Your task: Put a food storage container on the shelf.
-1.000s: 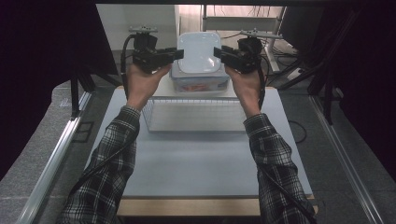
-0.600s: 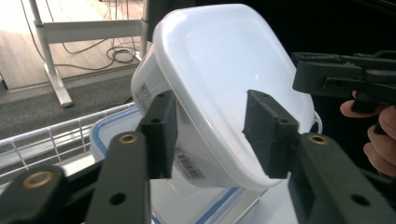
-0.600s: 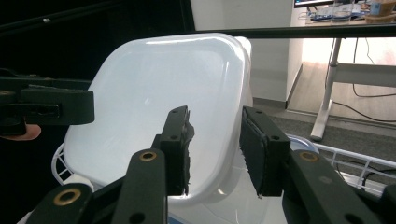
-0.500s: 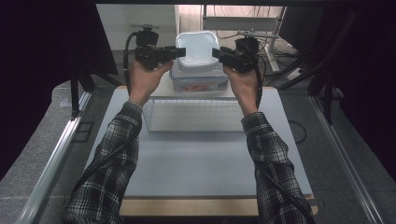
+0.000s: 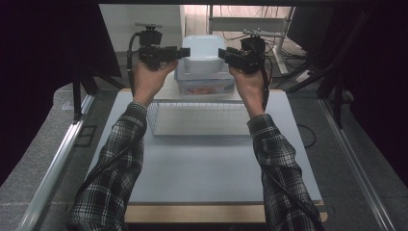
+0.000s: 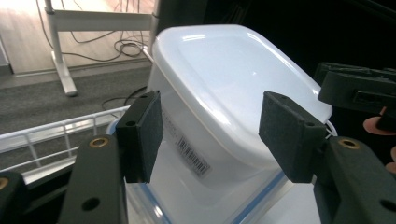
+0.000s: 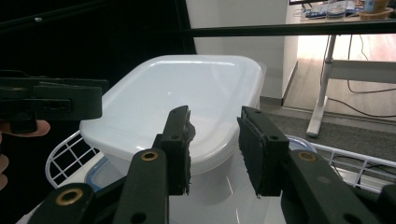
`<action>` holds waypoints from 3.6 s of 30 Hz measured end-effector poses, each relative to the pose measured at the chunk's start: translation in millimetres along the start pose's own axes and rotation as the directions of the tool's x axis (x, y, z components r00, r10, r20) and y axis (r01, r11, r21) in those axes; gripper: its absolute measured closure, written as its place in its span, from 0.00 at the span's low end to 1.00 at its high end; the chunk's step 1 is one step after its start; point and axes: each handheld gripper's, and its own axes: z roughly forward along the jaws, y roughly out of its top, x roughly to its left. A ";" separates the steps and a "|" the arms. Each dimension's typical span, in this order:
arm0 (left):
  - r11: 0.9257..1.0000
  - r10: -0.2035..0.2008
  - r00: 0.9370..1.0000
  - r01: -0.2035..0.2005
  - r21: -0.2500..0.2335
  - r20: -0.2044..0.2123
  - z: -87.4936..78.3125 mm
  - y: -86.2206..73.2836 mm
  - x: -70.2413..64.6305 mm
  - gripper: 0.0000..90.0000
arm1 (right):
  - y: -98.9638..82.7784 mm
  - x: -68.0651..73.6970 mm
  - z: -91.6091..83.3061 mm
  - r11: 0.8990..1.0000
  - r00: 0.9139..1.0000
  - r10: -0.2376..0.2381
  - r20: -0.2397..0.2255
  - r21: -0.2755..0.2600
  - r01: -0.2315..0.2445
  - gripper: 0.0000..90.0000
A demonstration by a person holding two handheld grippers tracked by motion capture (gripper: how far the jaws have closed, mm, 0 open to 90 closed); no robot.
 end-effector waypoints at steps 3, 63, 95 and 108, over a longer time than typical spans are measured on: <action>1.000 -0.002 1.000 0.002 -0.004 0.014 -2.3 -0.8 0.5 0.48 | 1.2 0.4 -0.8 1.000 1.000 -0.003 0.007 -0.004 0.003 0.71; 0.926 0.339 0.930 -0.356 0.124 0.139 -29.1 -165.3 -31.5 0.03 | -136.4 10.5 -52.9 0.983 0.973 -0.127 -0.192 0.105 0.149 0.07; 0.935 0.308 0.949 -0.316 0.161 0.071 -10.0 -237.3 -9.0 0.03 | -215.4 -15.2 -29.2 0.962 0.983 -0.131 -0.132 0.222 0.158 0.04; 0.932 0.293 0.953 -0.303 0.196 0.081 -3.4 -262.5 -3.8 0.02 | -237.5 -22.3 -31.4 0.955 0.985 -0.123 -0.125 0.256 0.152 0.00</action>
